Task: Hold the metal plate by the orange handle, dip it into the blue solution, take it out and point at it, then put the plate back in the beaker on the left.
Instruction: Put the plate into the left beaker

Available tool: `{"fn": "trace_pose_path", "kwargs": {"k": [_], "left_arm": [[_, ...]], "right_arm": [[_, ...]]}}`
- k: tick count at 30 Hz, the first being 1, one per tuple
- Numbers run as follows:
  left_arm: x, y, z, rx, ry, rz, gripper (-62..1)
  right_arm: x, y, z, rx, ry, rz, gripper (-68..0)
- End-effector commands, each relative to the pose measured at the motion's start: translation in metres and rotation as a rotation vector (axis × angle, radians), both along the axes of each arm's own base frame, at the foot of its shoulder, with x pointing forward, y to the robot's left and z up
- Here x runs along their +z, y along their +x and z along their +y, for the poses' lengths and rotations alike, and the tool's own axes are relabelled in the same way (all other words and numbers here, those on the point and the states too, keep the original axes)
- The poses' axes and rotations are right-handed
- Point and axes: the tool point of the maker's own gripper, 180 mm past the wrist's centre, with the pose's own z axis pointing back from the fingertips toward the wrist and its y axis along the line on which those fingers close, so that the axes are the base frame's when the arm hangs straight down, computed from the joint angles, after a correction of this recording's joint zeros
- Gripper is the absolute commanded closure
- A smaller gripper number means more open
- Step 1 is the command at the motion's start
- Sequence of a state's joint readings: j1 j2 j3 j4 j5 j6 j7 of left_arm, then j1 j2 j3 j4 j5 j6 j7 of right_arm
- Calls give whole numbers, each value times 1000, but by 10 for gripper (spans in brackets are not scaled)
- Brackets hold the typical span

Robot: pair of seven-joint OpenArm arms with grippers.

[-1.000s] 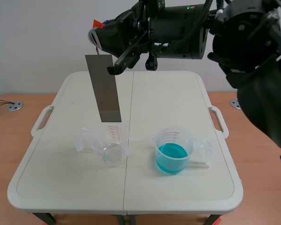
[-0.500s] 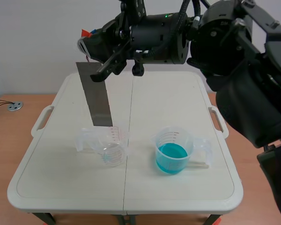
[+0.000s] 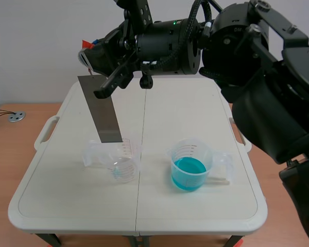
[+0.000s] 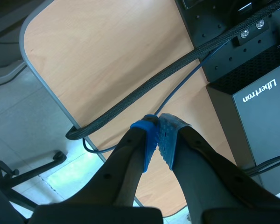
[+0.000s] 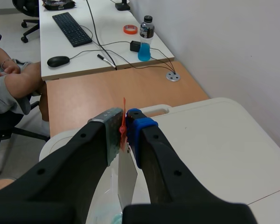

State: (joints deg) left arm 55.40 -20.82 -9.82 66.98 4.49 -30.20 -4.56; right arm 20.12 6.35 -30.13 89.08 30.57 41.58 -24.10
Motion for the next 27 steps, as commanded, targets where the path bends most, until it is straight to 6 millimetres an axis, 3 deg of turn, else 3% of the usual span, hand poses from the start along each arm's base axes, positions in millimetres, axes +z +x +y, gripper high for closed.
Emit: {"fn": "trace_pose_path", "kwargs": {"k": [1,27], "left_arm": [[2,-2,0,7,-6,2,-16],[2,-2,0,7,-6,1,-17]], "right_arm": [[17,4,1,2,34,-34,-11],[-6,6,-3,-37,7,35,-11]]}}
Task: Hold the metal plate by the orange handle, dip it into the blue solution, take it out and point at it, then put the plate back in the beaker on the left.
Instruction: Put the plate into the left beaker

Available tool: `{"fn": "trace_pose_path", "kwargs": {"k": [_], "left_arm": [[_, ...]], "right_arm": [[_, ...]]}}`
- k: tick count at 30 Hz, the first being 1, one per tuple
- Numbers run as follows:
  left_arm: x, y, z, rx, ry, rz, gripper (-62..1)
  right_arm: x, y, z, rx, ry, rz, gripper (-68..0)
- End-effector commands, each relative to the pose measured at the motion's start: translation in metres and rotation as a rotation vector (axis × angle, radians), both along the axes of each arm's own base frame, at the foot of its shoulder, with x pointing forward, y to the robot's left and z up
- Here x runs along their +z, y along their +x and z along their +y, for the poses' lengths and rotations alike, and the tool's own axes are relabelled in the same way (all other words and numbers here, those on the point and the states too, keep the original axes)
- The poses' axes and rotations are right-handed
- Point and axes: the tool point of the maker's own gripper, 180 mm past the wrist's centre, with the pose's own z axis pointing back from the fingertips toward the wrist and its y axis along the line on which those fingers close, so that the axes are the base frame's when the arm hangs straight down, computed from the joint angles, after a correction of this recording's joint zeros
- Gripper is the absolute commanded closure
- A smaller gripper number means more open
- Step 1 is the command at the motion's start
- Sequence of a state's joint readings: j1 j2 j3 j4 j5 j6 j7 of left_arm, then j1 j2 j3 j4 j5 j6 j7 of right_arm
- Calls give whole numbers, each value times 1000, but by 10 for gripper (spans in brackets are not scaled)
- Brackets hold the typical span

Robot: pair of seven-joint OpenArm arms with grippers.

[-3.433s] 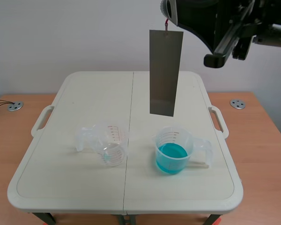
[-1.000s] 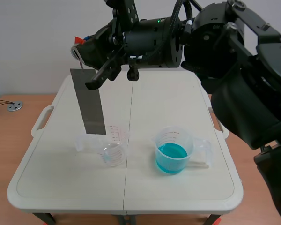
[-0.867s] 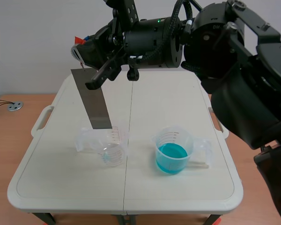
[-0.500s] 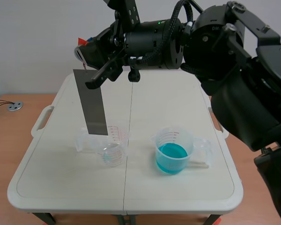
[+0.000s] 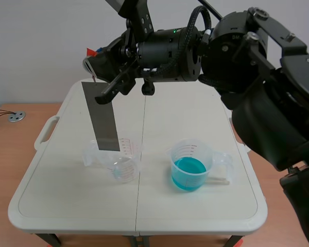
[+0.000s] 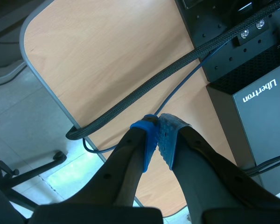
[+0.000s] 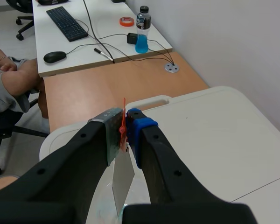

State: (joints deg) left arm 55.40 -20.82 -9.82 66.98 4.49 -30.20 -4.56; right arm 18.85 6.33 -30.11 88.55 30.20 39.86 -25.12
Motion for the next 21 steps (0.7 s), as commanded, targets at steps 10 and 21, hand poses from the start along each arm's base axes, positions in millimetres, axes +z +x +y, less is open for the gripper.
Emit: {"fn": "trace_pose_path", "kwargs": {"k": [10,21], "left_arm": [[2,-2,0,7,-6,1,-17],[2,-2,0,7,-6,1,-16]], "right_arm": [[-30,12,3,-25,13,115,-11],[-64,9,9,-21,10,220,-11]]}}
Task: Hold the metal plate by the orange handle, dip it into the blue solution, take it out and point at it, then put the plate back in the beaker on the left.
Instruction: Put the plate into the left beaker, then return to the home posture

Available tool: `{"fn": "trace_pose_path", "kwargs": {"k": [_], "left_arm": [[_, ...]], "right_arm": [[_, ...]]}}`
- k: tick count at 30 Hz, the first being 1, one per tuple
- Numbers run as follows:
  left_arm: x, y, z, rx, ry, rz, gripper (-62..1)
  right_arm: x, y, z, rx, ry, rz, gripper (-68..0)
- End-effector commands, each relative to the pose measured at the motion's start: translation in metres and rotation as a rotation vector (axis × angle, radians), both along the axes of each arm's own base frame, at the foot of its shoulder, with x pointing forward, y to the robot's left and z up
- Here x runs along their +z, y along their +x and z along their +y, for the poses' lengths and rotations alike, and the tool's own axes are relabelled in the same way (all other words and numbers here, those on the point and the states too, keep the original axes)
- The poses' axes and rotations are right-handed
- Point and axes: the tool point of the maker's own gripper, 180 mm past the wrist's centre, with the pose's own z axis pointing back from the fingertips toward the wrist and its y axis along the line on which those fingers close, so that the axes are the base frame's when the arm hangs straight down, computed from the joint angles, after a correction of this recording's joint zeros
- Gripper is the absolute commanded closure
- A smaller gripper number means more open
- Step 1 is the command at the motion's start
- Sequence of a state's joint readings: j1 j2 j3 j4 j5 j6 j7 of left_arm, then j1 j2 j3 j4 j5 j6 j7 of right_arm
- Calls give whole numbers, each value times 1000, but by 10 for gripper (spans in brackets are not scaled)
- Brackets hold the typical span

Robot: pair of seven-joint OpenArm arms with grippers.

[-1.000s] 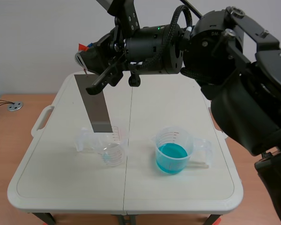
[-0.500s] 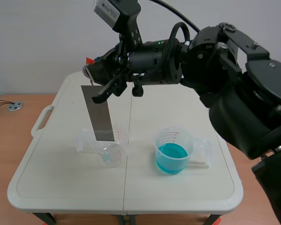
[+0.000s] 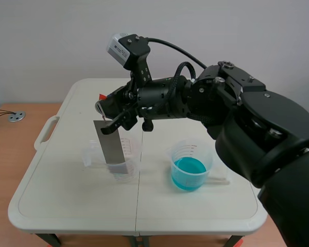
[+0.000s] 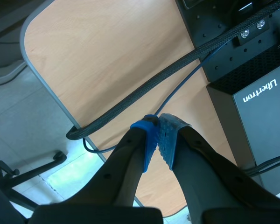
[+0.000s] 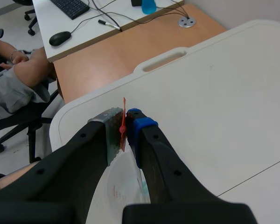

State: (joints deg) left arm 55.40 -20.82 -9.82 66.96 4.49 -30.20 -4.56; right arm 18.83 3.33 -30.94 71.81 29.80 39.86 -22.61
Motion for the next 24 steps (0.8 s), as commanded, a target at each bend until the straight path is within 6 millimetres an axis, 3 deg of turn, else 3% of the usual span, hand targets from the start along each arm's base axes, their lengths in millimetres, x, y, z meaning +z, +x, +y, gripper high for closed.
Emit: {"fn": "trace_pose_path", "kwargs": {"k": [1,21,24], "left_arm": [[2,-2,0,6,-6,1,-17],[2,-2,0,6,-6,1,-17],[2,-2,0,6,-6,1,-17]], "right_arm": [[13,2,5,6,37,-22,-11],[8,3,2,1,18,-19,-11],[6,3,1,2,7,-16,-57]]}}
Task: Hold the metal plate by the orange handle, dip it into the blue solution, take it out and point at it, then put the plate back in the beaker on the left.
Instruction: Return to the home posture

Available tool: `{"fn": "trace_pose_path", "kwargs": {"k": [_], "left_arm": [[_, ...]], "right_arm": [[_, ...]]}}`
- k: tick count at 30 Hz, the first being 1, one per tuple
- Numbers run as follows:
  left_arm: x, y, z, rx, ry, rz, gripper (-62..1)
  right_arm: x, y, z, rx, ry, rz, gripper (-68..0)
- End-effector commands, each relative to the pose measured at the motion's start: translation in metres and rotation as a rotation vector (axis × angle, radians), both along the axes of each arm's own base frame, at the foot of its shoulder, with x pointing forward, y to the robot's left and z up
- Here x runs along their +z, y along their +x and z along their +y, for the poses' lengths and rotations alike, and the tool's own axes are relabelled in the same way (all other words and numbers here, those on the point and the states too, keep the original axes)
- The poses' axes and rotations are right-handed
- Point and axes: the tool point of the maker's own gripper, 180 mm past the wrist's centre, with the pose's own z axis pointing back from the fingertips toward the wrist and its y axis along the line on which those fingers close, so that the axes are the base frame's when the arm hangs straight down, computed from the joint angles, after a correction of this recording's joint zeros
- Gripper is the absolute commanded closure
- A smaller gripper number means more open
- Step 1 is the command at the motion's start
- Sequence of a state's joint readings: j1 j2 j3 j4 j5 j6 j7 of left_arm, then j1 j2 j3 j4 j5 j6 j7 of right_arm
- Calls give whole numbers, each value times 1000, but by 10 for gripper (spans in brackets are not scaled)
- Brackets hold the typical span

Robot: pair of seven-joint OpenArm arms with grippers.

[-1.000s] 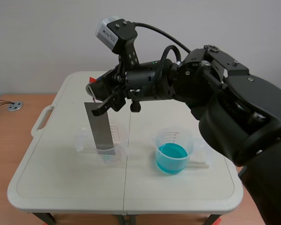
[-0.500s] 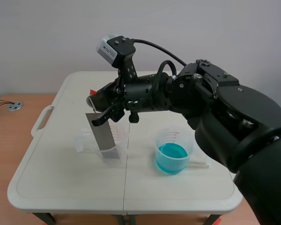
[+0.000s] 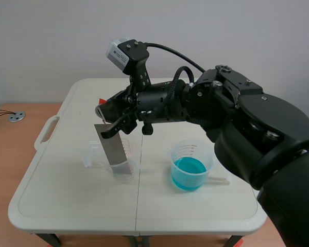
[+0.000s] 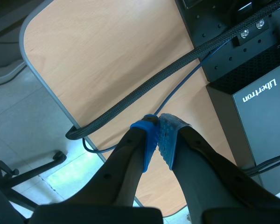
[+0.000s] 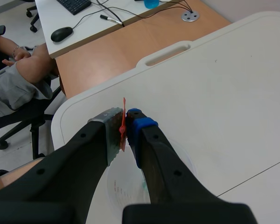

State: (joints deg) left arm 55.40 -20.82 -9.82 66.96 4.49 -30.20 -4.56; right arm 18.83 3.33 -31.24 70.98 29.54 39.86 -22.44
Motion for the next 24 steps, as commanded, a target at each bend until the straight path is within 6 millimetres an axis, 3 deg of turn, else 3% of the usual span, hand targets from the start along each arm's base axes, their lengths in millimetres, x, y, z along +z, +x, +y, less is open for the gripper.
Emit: {"fn": "trace_pose_path", "kwargs": {"k": [1,6,8,10,13,14,16,20,24], "left_arm": [[2,-2,0,6,-6,1,-17],[2,0,0,5,-5,-3,-17],[1,1,1,-14,3,-3,-63],[-1,2,2,-38,12,-5,-215],[-2,6,2,-39,16,-9,-597],[-2,7,2,-38,16,-12,-623],[-2,9,2,-36,12,-20,-623],[-2,14,2,-35,11,-31,-623],[-3,20,2,-35,12,-45,-623]], "right_arm": [[9,4,1,1,8,-23,-84],[8,4,0,2,2,-20,-285],[8,4,0,2,-1,-22,-377],[7,4,0,2,-10,-27,-465],[4,5,-2,2,-34,-37,-586],[2,5,-2,2,-45,-42,-621],[0,6,-3,2,-60,-48,-665],[-2,8,-5,-11,-81,-55,-665],[-3,23,-14,-107,-85,-44,-665]]}}
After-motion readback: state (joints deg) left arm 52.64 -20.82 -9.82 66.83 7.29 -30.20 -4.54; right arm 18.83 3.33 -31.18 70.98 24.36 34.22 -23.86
